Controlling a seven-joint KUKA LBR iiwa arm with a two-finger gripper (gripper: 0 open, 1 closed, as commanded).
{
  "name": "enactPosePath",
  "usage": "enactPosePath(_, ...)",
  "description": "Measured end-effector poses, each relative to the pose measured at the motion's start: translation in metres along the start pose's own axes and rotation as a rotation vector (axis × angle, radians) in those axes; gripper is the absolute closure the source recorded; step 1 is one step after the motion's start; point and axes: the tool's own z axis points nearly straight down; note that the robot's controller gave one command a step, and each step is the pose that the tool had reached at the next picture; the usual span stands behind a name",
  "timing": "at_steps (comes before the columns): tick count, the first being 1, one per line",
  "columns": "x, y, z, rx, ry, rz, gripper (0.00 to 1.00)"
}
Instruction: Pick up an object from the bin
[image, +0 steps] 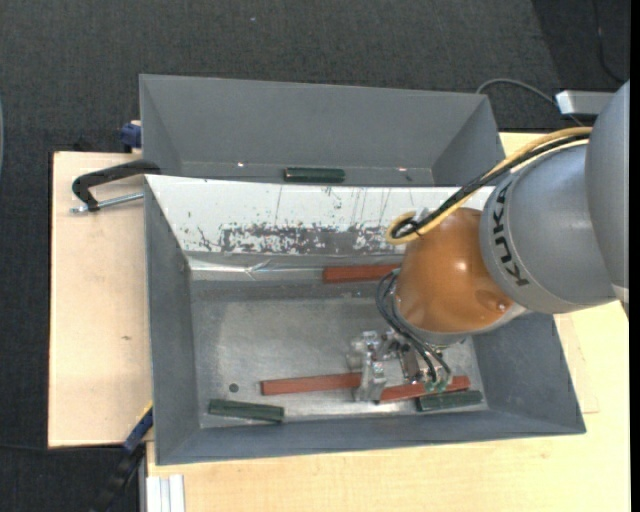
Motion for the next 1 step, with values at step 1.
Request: enactPosePath(1, 0.0000, 0.0000, 0.0000, 0.000, 0.000, 0.000, 1.00)
